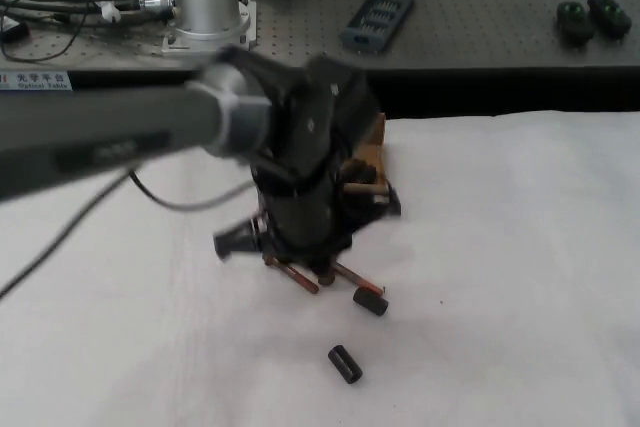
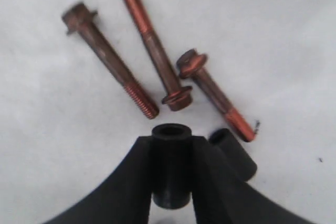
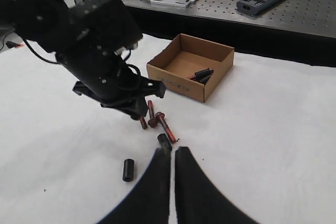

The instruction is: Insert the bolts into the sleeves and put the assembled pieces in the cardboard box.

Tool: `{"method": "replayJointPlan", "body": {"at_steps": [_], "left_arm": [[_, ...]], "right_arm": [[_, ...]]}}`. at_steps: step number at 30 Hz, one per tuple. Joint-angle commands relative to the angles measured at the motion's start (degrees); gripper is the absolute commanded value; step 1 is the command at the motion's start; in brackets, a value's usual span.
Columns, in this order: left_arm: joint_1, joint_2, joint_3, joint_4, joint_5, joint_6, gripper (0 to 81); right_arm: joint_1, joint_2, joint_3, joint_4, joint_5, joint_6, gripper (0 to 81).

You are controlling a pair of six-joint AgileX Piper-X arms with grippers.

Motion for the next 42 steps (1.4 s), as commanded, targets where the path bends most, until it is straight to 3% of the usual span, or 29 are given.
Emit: {"method": "replayJointPlan", "body": {"at_steps": [1,9,13,18,24,29,37,42], "left_arm": [[-0.1,-6.1,-0.3,0.5,-5.7,8.3,3.3],[-0.1,-17.5,1.9,-1.6,-9.4,19.8,3.3],[-0.1,-25.6,10.4,-6.6,-9.3,21.3,3.3],[-0.1,-39.3,26.7,-14.5,-7.9,24.0,3.3],[-0.1,-56.9,44.2,-22.2,-2.0,26.0,3.3],[-0.1,-68.2,50.9,-23.2,2.5,30.7,3.3],[-0.1,-73.1,52.3,-23.1,13.0,34.6,3.3],[-0.1,-72.9,52.7,-23.1,14.3,37.0,3.3]], "right_arm": [[-0.3,0.0,-0.7,-2.5,-1.3,0.0,2.9],[-0.3,7.4,-0.9,-6.3,-10.5,0.0,2.9],[-0.3,14.4,-3.0,-6.0,-15.8,0.0,2.9],[-0.3,24.0,-7.7,-6.7,-17.3,-0.1,2.9],[-0.3,37.5,-13.0,-9.3,-20.2,-1.9,2.9],[0.7,48.6,-18.0,-9.3,-23.3,-4.8,2.9],[6.0,64.7,-30.9,-7.6,-23.1,-8.3,2.9],[7.1,75.9,-40.9,-2.6,-22.1,-9.7,2.9]]}}
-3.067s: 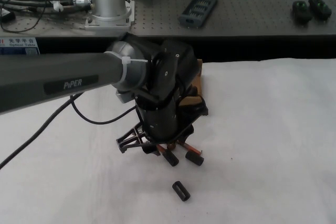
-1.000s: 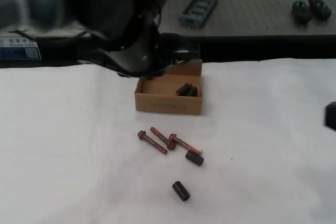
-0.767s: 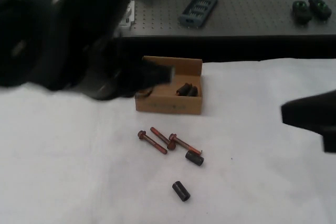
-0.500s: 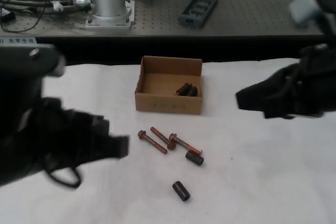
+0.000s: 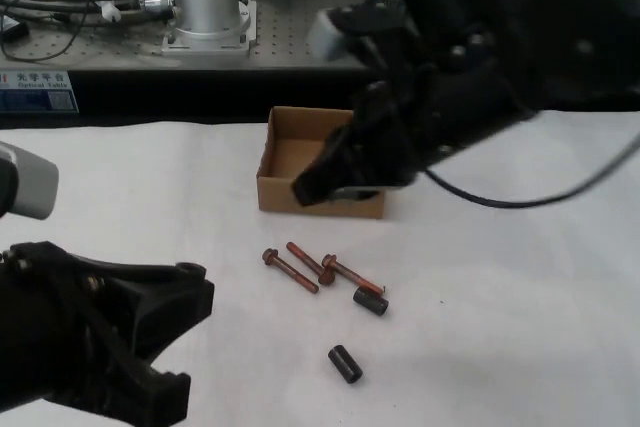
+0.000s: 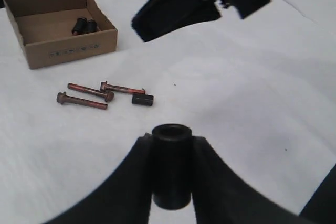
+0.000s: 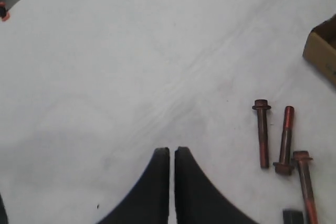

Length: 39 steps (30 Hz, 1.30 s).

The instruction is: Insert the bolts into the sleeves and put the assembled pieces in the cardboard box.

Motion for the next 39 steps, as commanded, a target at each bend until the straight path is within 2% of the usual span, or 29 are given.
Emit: {"method": "replayJointPlan", "body": {"at_steps": [1,8,10,13,15,30,39], "left_arm": [[-0.1,-0.3,0.0,-0.6,1.0,2.7,3.3],[-0.1,-0.3,-0.1,1.9,1.0,3.3,3.3],[-0.1,-0.3,-0.1,1.9,1.0,3.3,3.3],[-0.1,-0.3,-0.1,1.9,1.0,3.5,3.3],[-0.1,-0.3,-0.1,1.9,1.0,3.5,3.3],[-0.1,-0.3,-0.1,2.4,2.7,3.5,3.3],[-0.1,-0.3,-0.1,3.1,2.7,3.5,3.3]], "right_arm": [[1.0,12.8,-11.7,6.0,0.2,-2.2,2.9],[1.2,24.4,-21.7,9.5,1.5,-2.7,0.5],[1.4,26.9,-23.3,9.5,2.4,-3.5,8.5],[2.1,29.7,-25.2,9.5,6.0,-3.9,26.0],[2.6,31.4,-26.2,9.5,8.3,-4.0,30.5],[3.6,40.2,-32.4,10.9,18.0,-8.9,30.4],[3.6,43.1,-33.7,10.4,18.6,-9.2,30.3]]}}
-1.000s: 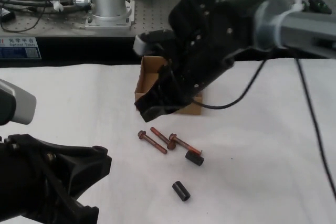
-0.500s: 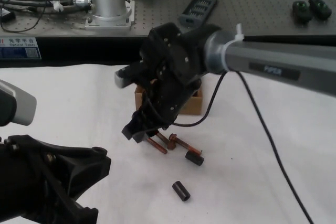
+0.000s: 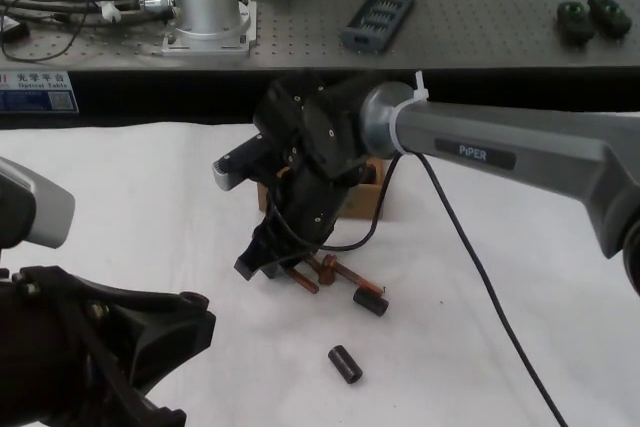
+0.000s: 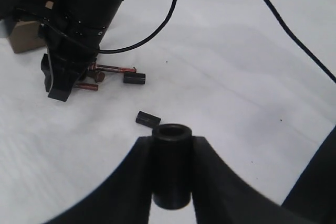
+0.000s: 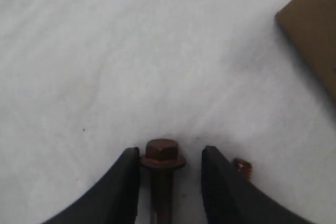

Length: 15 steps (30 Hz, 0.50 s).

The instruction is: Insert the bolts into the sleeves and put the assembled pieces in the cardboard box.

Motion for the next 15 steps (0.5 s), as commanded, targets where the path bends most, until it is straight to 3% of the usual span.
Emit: {"method": "replayJointPlan", "body": {"at_steps": [1,11,15], "left_arm": [[-0.1,-0.3,-0.1,-0.3,0.1,0.7,3.3],[-0.1,-0.3,-0.1,-0.3,0.1,0.7,3.3],[-0.1,-0.3,-0.1,-0.3,-0.6,0.7,3.3]], "right_arm": [[-0.1,1.0,-0.8,0.3,0.1,-0.5,29.4],[-0.1,0.5,-0.8,1.7,-0.9,0.0,1.8],[-0.1,-2.3,-0.8,2.0,-3.3,1.9,0.0]]}}
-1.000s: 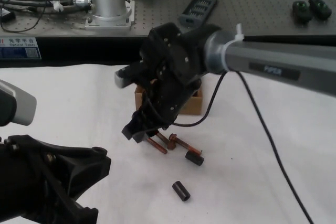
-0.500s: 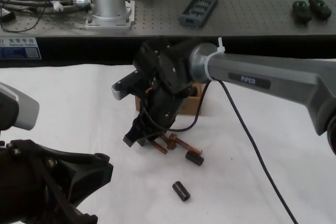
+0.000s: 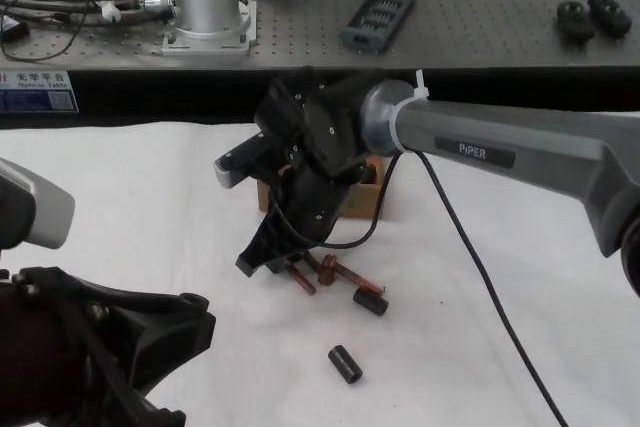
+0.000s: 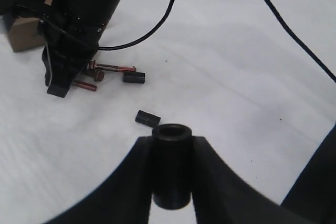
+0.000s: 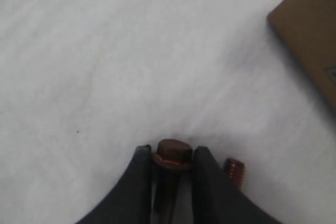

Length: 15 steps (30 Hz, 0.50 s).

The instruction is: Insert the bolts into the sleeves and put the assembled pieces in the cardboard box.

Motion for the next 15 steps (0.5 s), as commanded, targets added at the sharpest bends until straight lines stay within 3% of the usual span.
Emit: {"method": "replayJointPlan", "body": {"at_steps": [1,10,15], "left_arm": [[-0.1,-0.3,-0.1,-0.3,-0.6,0.7,3.3],[-0.1,-0.3,-0.1,-1.5,-0.6,4.6,3.3],[-0.1,0.1,-0.1,-4.8,2.2,6.3,3.3]], "right_arm": [[-0.2,-3.0,-0.3,1.1,-3.1,1.3,0.0],[-0.2,-17.2,2.4,-1.5,-9.7,3.4,0.1],[-0.2,-27.4,12.6,-7.3,-11.9,3.4,0.1]]}}
